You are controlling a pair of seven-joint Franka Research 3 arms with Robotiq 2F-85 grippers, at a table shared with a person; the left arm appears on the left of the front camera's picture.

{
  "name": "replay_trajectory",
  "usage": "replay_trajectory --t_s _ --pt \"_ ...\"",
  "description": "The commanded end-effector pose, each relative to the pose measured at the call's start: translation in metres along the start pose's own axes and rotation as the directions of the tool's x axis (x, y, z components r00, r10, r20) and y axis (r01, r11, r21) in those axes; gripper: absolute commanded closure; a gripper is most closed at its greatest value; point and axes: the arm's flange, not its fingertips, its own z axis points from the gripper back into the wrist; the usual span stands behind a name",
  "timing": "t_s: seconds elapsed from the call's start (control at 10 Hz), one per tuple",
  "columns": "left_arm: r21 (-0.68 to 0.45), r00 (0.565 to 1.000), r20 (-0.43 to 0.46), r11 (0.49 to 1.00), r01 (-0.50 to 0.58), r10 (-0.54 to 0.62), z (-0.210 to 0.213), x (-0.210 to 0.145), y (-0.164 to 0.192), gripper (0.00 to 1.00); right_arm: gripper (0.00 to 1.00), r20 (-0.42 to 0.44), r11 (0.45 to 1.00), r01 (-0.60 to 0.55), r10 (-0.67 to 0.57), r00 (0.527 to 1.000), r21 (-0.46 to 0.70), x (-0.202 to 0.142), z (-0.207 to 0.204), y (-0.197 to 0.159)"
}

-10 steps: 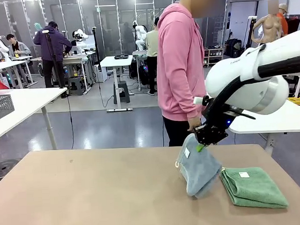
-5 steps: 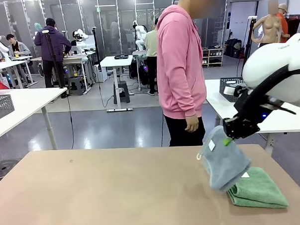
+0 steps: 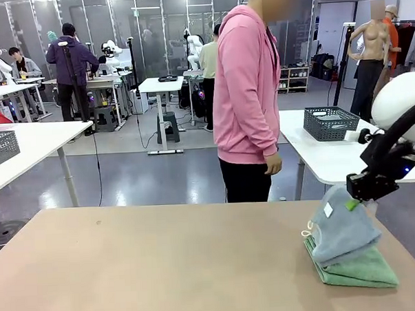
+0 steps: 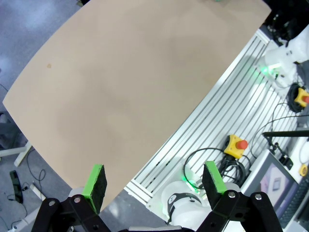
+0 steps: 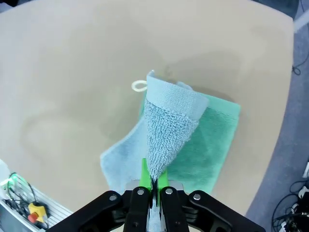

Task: Fold the towels and place them in the basket.
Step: Stack the folded Towel with hook on the right side of the table.

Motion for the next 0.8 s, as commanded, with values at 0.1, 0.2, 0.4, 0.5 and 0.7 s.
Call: replay_trajectory --t_s 0.1,0.2,0.4,0.5,0.7 --pt "0.002 1.0 -0.001 1.0 0.004 -0.004 -0.001 0.0 -0.001 0.0 0.95 -0.079 0.99 -0.011 -0.001 0.997 -0.142 0.012 -0.027 -0.023" --pt "0.002 1.0 -0.001 1.0 0.004 -0.004 -0.001 0.0 -0.001 0.0 0.92 -0.126 0.971 0.003 -0.034 0.991 -0.239 0.015 -0.034 -0.029" --pt "0.002 1.0 -0.001 1.0 0.004 -0.004 -0.001 0.0 -0.001 0.0 0.57 -0.18 0.954 0.011 -0.067 0.981 -0.299 0.015 -0.039 -0.029" --pt "0.002 1.0 -0.001 1.0 0.004 -0.004 -0.001 0.0 -0.001 0.0 0.29 -0.209 0.943 0.018 -0.092 0.973 -0.331 0.015 -0.039 -0.026" --pt "0.002 1.0 -0.001 1.0 0.004 -0.004 -0.001 0.0 -0.001 0.0 0.0 -0.223 0.941 0.03 -0.111 0.969 -0.338 0.014 -0.037 -0.019"
